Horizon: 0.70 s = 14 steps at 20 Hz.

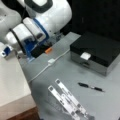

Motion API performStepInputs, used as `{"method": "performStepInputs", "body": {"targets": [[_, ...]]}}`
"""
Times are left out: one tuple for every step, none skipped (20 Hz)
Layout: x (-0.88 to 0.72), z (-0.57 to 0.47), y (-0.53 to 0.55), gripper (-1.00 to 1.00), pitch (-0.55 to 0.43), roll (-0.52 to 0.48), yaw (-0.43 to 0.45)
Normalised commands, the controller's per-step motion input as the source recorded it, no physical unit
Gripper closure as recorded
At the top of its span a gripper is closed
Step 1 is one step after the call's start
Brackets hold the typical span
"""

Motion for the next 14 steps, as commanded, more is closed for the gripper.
{"method": "performStepInputs", "body": {"targets": [[-0.16,-0.03,-0.03,1.0,-0.105,-0.012,0.158],[-0.15,-0.03,0.0,1.0,-0.103,-0.015,0.153],[-0.14,-0.03,0.04,1.0,-0.088,-0.025,0.145],[-0.13,-0.02,0.09,1.0,-0.074,-0.036,0.142],[-0.12,-0.02,0.11,1.0,-0.069,-0.04,0.138],[-0.11,-0.02,0.14,1.0,-0.042,-0.055,0.168],[-0.09,-0.01,0.17,1.0,-0.018,-0.045,0.2],[-0.08,0.0,0.18,1.0,-0.011,-0.041,0.203],[-0.06,0.02,0.2,1.0,0.021,-0.038,0.221],[-0.04,0.04,0.24,1.0,0.065,-0.071,0.241],[-0.01,0.05,0.29,1.0,0.087,-0.095,0.232],[-0.01,0.06,0.3,1.0,0.092,-0.098,0.217],[0.01,0.06,0.32,1.0,0.097,-0.109,0.202],[0.02,0.06,0.33,1.0,0.088,-0.135,0.26]]}}
